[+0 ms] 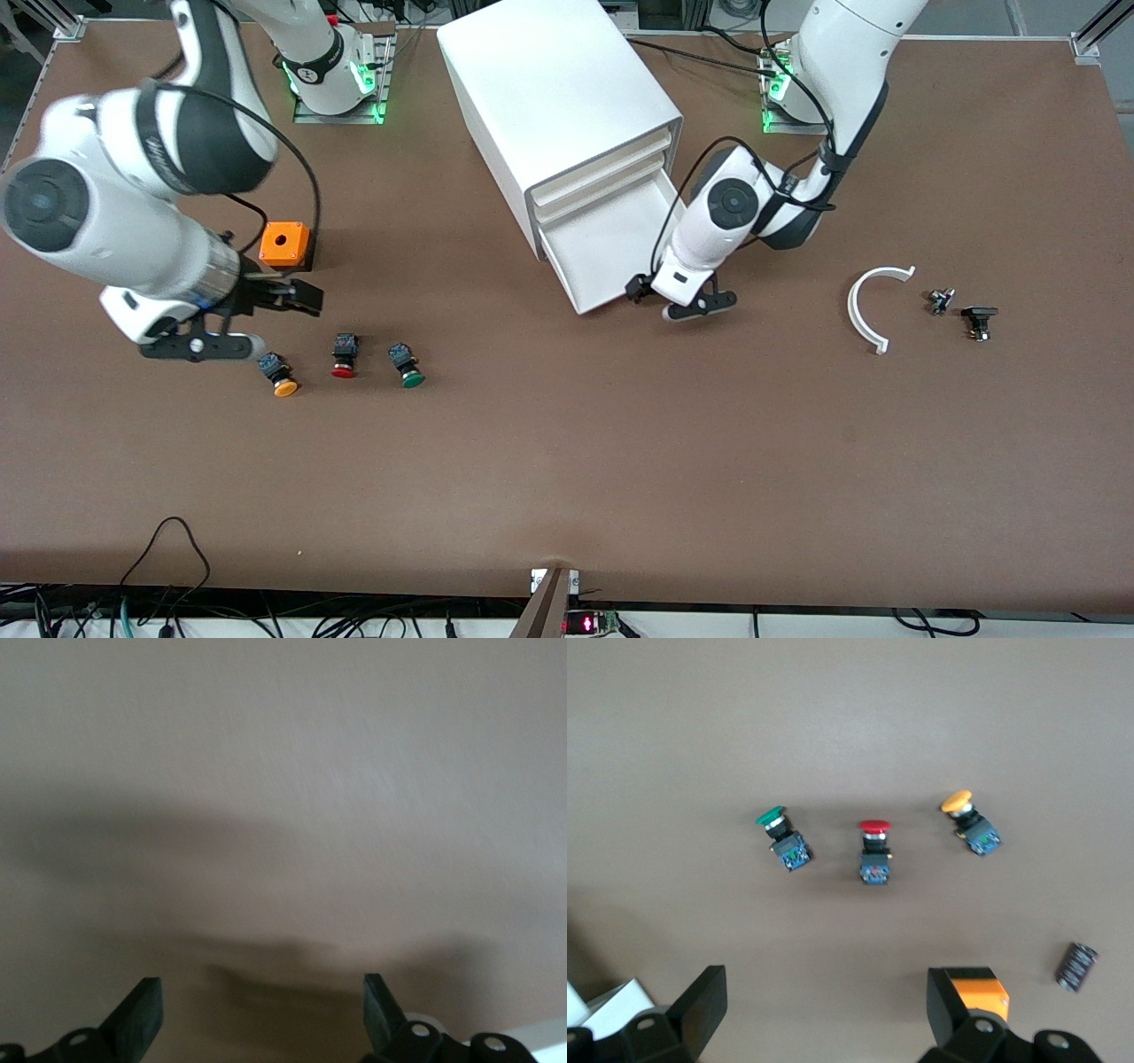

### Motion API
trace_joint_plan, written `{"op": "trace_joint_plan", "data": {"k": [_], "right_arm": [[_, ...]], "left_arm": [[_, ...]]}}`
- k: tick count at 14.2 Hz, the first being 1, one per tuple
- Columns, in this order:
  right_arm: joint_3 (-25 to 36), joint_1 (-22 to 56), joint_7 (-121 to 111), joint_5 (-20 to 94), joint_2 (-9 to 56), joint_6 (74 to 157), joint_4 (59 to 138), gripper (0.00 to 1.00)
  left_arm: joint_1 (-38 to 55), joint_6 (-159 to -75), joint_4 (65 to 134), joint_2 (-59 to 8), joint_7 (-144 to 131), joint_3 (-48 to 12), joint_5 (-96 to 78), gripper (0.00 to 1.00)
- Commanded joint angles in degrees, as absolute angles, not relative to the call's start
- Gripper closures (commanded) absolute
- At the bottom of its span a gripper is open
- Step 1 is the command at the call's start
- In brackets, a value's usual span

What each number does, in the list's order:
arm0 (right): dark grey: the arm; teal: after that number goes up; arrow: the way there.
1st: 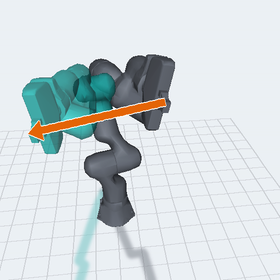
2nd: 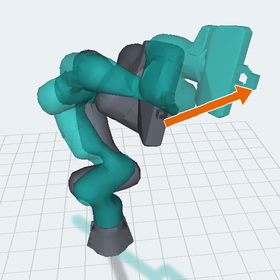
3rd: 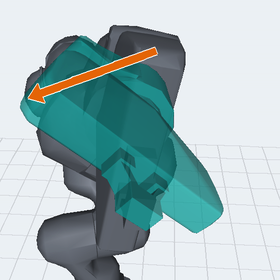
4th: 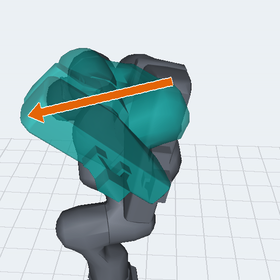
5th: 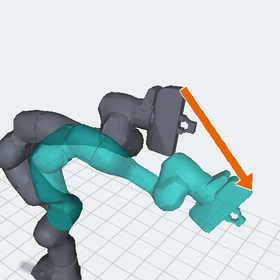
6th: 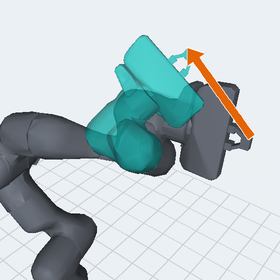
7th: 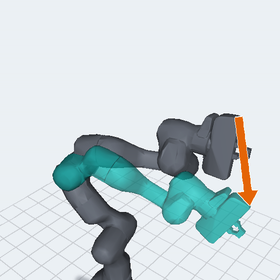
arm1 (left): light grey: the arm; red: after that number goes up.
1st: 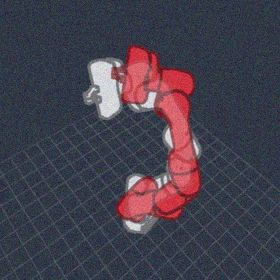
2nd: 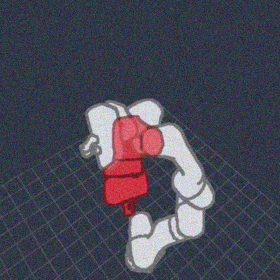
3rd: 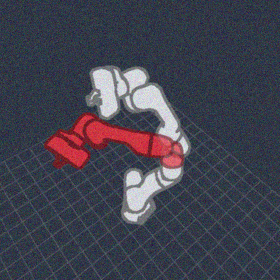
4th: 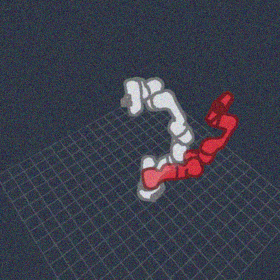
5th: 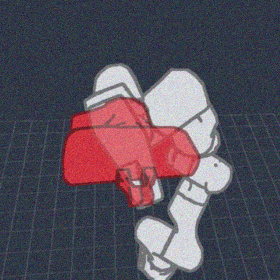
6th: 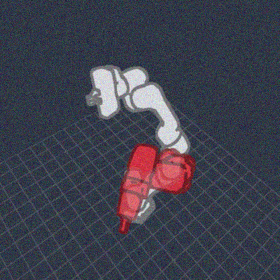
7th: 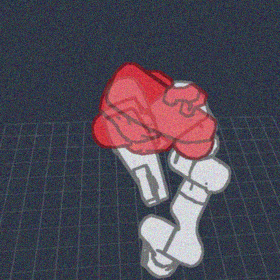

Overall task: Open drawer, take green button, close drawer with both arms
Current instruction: 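Push the drawer shut with the left gripper while the right gripper withdraws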

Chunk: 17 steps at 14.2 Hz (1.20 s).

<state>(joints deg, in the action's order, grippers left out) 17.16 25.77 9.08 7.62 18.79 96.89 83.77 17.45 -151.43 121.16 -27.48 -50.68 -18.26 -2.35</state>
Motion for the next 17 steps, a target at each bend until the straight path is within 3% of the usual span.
{"op": "trace_joint_plan", "data": {"k": [1,5,10,14,17], "right_arm": [[11.6,18.9,9.8,8.4,14.8,90.7,81.0,0.0],[4.2,8.9,9.8,7.0,12.0,87.0,81.0,0.0],[3.6,4.2,6.6,-3.3,12.4,87.9,82.4,0.0],[3.8,4.0,5.4,-6.3,12.7,88.5,82.2,0.0],[4.0,4.0,5.4,-4.8,11.8,88.5,83.1,0.0]], "left_arm": [[18.4,-147.0,123.2,-24.3,-56.9,-22.4,-3.1,0.0],[18.2,-142.2,123.5,-23.4,-60.3,-27.2,-3.1,0.0],[14.6,-141.5,123.8,-21.4,-62.8,-28.7,-3.2,0.0],[3.3,-141.1,123.0,-12.2,-56.9,-28.7,-2.4,0.0],[-3.0,-133.7,122.3,-3.2,-36.2,-26.1,-2.6,0.0]]}}
